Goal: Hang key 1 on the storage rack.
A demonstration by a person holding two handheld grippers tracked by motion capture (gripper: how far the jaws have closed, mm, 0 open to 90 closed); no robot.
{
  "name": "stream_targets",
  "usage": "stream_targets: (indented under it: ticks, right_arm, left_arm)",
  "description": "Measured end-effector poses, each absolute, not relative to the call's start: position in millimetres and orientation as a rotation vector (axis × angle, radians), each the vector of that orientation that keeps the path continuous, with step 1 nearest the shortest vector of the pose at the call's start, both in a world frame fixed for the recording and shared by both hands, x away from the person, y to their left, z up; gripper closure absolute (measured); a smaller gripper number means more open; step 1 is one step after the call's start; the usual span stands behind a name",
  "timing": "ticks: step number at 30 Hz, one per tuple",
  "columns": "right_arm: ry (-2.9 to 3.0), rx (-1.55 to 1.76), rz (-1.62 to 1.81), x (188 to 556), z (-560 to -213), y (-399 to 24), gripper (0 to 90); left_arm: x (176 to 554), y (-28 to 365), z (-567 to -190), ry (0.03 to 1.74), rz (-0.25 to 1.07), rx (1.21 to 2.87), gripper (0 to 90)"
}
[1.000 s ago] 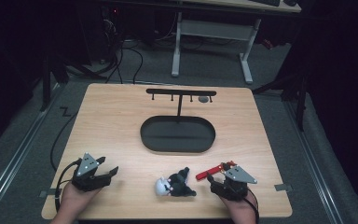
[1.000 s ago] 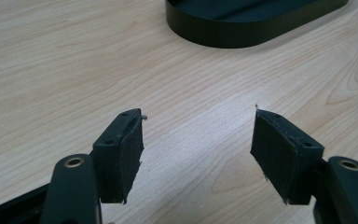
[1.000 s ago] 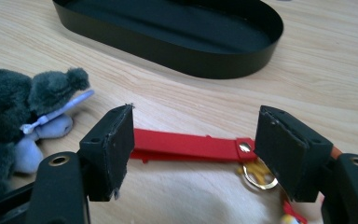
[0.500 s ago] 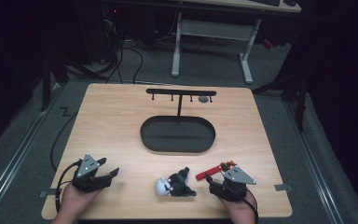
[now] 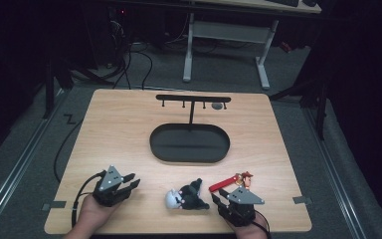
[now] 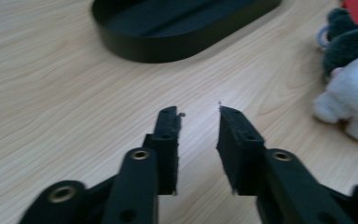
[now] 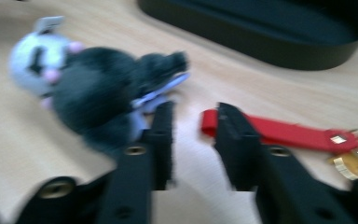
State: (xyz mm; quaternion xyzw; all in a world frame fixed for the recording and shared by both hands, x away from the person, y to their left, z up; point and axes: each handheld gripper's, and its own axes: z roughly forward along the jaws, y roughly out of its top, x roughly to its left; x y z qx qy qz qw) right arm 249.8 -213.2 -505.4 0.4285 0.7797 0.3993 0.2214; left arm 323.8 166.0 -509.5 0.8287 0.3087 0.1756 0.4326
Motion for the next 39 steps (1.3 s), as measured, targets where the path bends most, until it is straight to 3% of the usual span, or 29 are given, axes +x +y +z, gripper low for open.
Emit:
stream_targets:
  ticks: [1,4,8,16,27,39]
  right_arm:
    - [2.155,1.184,1.103,249.8,-505.4,-213.2,72.6]
    - [2.196,1.165,1.117,236.8,-505.4,-206.7,90.0]
    - [2.253,1.135,1.111,227.3,-506.4,-197.0,90.0]
    - [2.357,1.094,1.081,227.6,-517.5,-179.8,90.0]
    - [2.362,1.090,1.059,250.3,-520.8,-171.9,89.9]
    - [2.370,1.046,1.087,301.0,-521.9,-153.7,88.9]
  left_arm:
    - [323.8,166.0,-509.5,0.769,0.438,2.065,74.7]
    - [322.2,137.5,-511.3,0.704,0.418,2.100,81.4]
    - [320.4,111.6,-515.2,0.653,0.385,2.137,85.6]
    - [315.4,87.3,-521.2,0.577,0.349,2.183,85.8]
    - [298.3,97.0,-520.8,0.575,0.326,2.188,85.8]
    - [265.2,105.2,-519.6,0.595,0.300,2.176,85.1]
